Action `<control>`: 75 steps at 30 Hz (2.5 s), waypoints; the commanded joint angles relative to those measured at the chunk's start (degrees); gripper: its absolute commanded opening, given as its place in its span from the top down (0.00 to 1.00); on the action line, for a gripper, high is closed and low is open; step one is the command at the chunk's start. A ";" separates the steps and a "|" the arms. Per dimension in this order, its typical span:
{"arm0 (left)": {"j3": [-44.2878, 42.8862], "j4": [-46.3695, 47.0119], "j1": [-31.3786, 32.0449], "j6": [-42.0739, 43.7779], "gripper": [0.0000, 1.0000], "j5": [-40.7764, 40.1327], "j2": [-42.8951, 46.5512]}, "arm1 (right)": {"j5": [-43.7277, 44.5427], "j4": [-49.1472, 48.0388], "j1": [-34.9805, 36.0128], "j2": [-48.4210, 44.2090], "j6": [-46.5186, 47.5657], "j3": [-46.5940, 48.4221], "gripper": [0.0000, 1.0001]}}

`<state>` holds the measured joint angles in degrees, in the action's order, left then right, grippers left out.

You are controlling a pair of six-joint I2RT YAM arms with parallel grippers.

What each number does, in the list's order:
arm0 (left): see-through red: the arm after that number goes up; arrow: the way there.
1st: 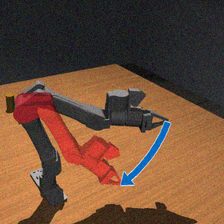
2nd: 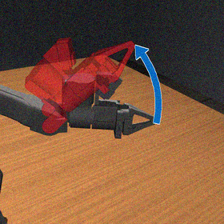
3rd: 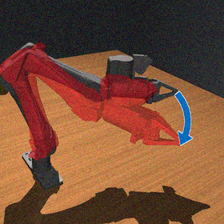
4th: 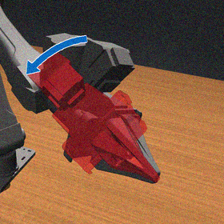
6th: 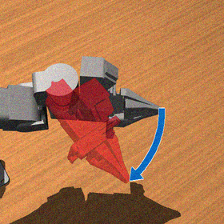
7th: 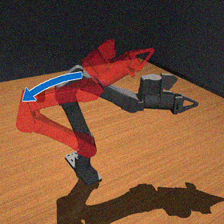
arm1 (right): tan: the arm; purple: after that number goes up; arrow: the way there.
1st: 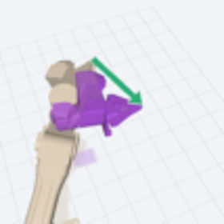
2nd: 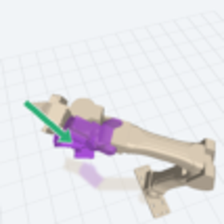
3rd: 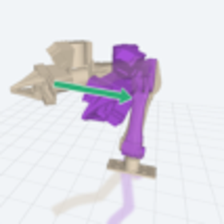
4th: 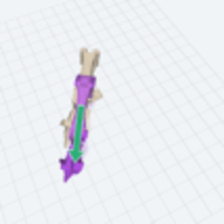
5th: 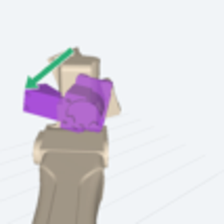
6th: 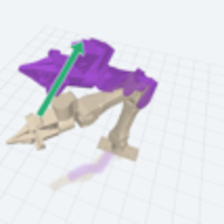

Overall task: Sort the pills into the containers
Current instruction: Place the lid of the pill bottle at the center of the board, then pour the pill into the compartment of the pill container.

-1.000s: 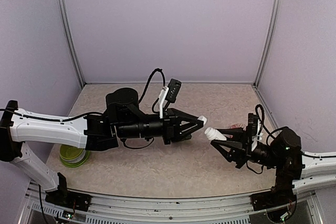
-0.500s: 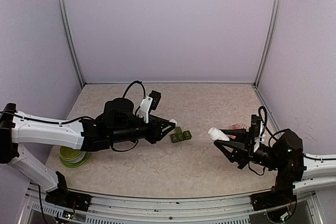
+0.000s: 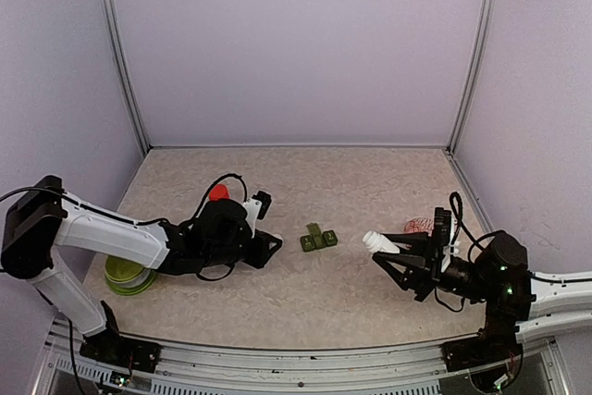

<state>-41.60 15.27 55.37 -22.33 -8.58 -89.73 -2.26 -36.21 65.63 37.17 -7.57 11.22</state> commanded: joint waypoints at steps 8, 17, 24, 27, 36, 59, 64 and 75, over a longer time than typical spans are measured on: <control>1.19 5.96 -1.59 0.64 0.81 -0.51 -9.12 | 1.18 -3.47 -0.06 -0.05 -0.85 -1.73 0.93; 0.47 6.51 -1.76 0.27 0.77 0.28 -12.75 | 1.64 -4.04 -0.23 0.23 -0.84 -2.32 0.93; 0.65 6.29 -1.76 0.18 0.62 0.80 -12.89 | 1.76 -5.09 -0.67 0.54 -1.12 -3.37 0.93; 0.73 6.23 -1.76 0.12 0.55 1.21 -12.67 | 1.79 -5.39 -1.00 0.45 -1.29 -3.68 0.93; -0.01 5.90 -1.76 0.27 0.34 1.83 -9.09 | 1.57 -6.95 -2.44 0.69 -1.54 -5.10 0.94; -12.73 1.16 -4.49 5.04 0.17 8.79 -10.85 | -6.24 -26.92 -11.83 21.89 -3.72 -6.52 0.97; -15.20 -0.58 -5.31 6.14 0.08 10.99 -11.25 | -7.44 -33.58 -13.24 31.38 -4.13 -5.17 0.97; -18.79 -4.61 -7.09 8.24 0.01 14.43 -12.57 | -8.57 -47.62 -15.32 51.86 -6.49 -1.09 0.97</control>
<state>-58.33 12.86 49.17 -16.05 3.68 -101.86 -9.47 -75.92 51.40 84.29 -12.58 7.42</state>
